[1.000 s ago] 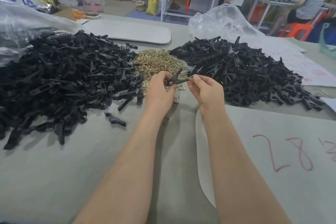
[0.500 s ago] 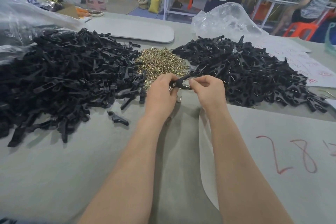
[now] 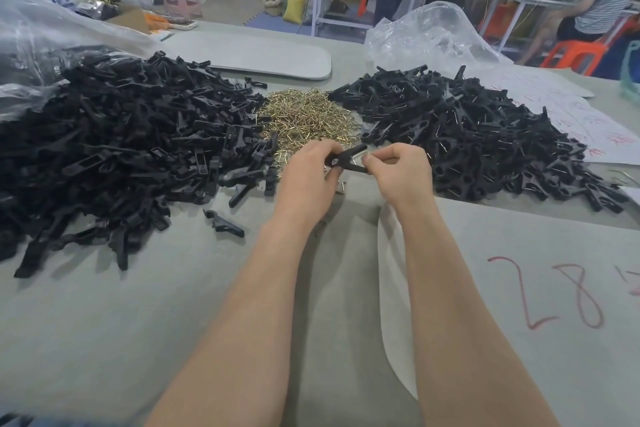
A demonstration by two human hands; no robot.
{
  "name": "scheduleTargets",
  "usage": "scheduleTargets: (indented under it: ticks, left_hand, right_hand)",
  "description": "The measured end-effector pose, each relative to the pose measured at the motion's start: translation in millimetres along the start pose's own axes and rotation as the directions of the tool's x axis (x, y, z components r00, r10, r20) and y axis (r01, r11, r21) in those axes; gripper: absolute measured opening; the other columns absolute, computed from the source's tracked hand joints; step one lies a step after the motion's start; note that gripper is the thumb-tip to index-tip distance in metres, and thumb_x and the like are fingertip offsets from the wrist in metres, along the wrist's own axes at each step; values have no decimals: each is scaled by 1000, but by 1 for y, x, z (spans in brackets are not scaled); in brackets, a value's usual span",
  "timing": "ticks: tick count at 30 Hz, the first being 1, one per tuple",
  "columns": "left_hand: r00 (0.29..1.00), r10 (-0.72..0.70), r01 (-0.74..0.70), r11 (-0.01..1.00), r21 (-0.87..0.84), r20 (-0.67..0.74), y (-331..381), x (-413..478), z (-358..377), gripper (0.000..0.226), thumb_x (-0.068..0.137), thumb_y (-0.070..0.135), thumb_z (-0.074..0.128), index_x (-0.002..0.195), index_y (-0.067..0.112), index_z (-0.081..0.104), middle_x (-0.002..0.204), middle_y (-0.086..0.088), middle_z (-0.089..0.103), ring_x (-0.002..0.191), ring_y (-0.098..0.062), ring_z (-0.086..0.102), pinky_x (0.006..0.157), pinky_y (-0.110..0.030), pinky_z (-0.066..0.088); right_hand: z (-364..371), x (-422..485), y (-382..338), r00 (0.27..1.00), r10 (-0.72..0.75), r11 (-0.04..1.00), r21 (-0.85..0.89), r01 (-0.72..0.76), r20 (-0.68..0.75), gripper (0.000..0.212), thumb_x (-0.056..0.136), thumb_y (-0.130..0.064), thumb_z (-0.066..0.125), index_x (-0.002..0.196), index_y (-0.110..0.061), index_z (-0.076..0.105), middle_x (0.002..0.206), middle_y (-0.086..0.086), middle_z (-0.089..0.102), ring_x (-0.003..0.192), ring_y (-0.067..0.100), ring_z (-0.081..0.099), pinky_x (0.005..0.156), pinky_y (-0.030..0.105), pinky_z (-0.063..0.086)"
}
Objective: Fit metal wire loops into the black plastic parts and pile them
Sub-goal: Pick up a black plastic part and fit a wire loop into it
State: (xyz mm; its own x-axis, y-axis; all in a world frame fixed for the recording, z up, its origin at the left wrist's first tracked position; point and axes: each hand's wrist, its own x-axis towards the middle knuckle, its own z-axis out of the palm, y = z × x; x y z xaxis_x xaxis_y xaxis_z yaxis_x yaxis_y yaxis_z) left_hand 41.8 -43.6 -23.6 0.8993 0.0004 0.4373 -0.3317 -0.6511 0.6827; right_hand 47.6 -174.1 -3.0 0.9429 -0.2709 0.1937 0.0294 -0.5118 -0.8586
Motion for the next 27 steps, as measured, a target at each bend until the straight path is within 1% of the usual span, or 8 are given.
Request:
scheduleTargets:
  ticks: [2, 5, 8, 10, 14, 19, 22, 27]
  left_hand:
    - [1000, -6, 6, 1000, 4, 10, -1, 1, -1, 24, 88, 7, 61, 110, 16, 63, 105, 4, 59, 91, -11, 49, 86, -27, 41]
    - [999, -26, 27, 999, -25, 35, -3, 1, -4, 24, 87, 6, 63, 108, 17, 63, 100, 10, 55, 93, -13, 53, 90, -30, 44]
    - [997, -23, 27, 998, -59, 67, -3, 1, -5, 24, 86, 8, 64, 107, 19, 64, 99, 12, 57, 96, -14, 57, 91, -31, 46]
    - [997, -16, 21, 998, -62, 70, -3, 1, -5, 23, 85, 8, 65, 105, 20, 64, 97, 13, 57, 95, -13, 57, 89, -29, 46]
    - [999, -15, 17, 998, -59, 35, -4, 1, -5, 24, 85, 7, 65, 105, 20, 63, 96, 14, 54, 92, -11, 54, 85, -25, 43]
    - [999, 6, -4, 999, -36, 50, -3, 0, -4, 23, 85, 7, 64, 107, 17, 63, 100, 11, 56, 94, -13, 56, 89, -30, 46]
    - [999, -3, 5, 999, -52, 39, -3, 1, -5, 23, 85, 8, 65, 106, 17, 63, 99, 12, 55, 94, -12, 55, 90, -29, 46]
    - [999, -15, 19, 996, -85, 50, -2, 0, -3, 20, 85, 10, 65, 103, 20, 62, 96, 11, 55, 91, -12, 54, 88, -33, 48]
  right_hand:
    - [-2, 0, -2, 1000, 8, 999, 43, -10, 26, 11, 81, -18, 70, 71, -16, 65, 72, 1, 66, 72, 14, 61, 73, 27, 47]
    - [-7, -1, -3, 990, 61, 981, 178, -82, 124, 17, 81, -16, 72, 66, -16, 64, 62, -2, 62, 55, 6, 50, 58, 18, 41]
    - [-11, -2, -3, 969, 142, 938, 285, -197, 203, 18, 84, -17, 70, 68, -12, 63, 61, 0, 58, 53, 7, 45, 53, 16, 39]
    - [-12, -1, -3, 966, 172, 930, 292, -224, 193, 20, 84, -18, 69, 68, -11, 61, 61, 0, 56, 55, 8, 46, 54, 17, 39]
    - [-12, -1, -4, 981, 153, 941, 284, -182, 121, 21, 84, -19, 70, 67, -11, 60, 62, 1, 57, 57, 9, 46, 59, 19, 40]
    - [-8, -2, -6, 988, 98, 960, 252, -125, 118, 25, 84, -19, 70, 62, -12, 60, 62, 4, 56, 61, 13, 47, 68, 29, 40]
    - [-6, -1, -5, 994, 69, 968, 234, -86, 79, 25, 83, -18, 70, 61, -14, 60, 59, 0, 55, 57, 11, 46, 66, 27, 40]
    - [-6, 0, -2, 998, 40, 984, 170, -47, 41, 23, 83, -19, 70, 63, -15, 60, 56, -5, 53, 54, 7, 45, 59, 21, 37]
